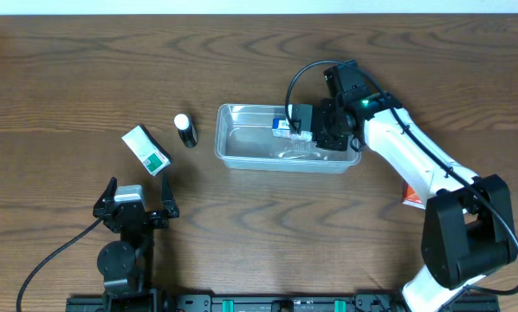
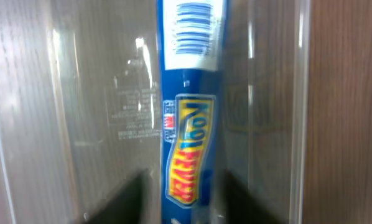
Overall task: Pack container
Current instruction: 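Lower the blue box into the container's right side and release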
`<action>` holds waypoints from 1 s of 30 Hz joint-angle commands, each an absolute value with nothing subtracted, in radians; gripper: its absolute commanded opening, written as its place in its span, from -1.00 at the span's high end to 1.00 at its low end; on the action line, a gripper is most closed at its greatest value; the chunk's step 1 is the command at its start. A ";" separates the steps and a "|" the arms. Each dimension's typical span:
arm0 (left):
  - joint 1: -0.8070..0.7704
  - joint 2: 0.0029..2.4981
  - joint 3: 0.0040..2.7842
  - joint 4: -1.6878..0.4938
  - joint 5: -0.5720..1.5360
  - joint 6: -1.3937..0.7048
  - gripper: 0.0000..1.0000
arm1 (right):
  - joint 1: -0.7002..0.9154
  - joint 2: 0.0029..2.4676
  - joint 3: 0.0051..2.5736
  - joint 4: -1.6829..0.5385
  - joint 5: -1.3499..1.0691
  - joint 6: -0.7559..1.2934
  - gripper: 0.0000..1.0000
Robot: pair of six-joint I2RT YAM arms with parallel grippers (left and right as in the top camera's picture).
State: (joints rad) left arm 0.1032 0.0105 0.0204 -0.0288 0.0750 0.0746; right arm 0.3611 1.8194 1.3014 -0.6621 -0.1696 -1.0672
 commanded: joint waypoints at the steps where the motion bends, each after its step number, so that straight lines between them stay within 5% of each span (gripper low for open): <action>1: 0.108 0.005 0.004 -0.063 0.086 0.066 -0.96 | 0.354 1.830 1.308 -0.662 -0.173 -1.070 -0.36; 30: 0.108 0.005 0.004 -0.063 0.086 0.066 -0.96 | 0.479 1.631 1.308 -0.740 -0.173 -0.763 -0.26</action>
